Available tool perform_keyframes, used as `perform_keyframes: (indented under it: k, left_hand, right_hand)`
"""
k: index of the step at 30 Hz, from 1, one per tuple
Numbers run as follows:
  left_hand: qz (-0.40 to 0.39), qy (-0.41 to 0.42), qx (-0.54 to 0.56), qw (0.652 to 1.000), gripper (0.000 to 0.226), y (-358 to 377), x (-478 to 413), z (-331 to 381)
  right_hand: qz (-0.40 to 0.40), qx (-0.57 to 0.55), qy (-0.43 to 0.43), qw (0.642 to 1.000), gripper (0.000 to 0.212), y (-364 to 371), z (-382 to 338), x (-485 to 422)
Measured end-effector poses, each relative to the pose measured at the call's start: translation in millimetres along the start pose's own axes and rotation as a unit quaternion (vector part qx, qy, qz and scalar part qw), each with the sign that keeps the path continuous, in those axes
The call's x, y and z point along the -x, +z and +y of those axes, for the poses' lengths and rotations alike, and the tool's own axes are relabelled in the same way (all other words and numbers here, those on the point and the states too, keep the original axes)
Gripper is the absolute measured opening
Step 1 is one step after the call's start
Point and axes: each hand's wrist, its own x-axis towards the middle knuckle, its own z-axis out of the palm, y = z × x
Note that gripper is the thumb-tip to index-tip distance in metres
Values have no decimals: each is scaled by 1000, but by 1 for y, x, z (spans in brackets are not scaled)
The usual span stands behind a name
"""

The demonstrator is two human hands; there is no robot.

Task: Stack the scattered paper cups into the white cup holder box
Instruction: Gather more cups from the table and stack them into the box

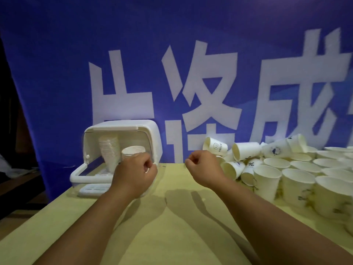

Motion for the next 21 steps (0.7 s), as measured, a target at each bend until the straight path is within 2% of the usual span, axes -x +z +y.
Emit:
perform_keyframes:
  k: [5, 8, 11, 13, 16, 18, 21]
  left_hand:
    - [-131, -16, 19, 991, 19, 37, 21, 53]
    - [-206, -42, 60, 976, 8, 63, 27, 83]
    - [-251, -67, 132, 957, 11, 94, 27, 116]
    - [-277, -130, 215, 927, 23, 113, 24, 140]
    - [-312, -220, 365, 849, 39, 140, 18, 170]
    - [-317, -237, 390, 831, 49, 155, 10, 181]
    - [-298, -267, 413, 818, 51, 172, -2, 191]
  right_hand:
    - [15, 120, 31, 992, 14, -49, 43, 34]
    - [49, 165, 42, 984, 9, -70, 66, 52]
    - [81, 186, 77, 976, 38, -84, 79, 62]
    - [77, 202, 95, 972, 50, -86, 85, 64]
    - [45, 219, 114, 968, 63, -86, 94, 62]
    - [36, 215, 127, 968, 65, -89, 99, 60]
    - [44, 221, 133, 965, 60, -92, 104, 58]
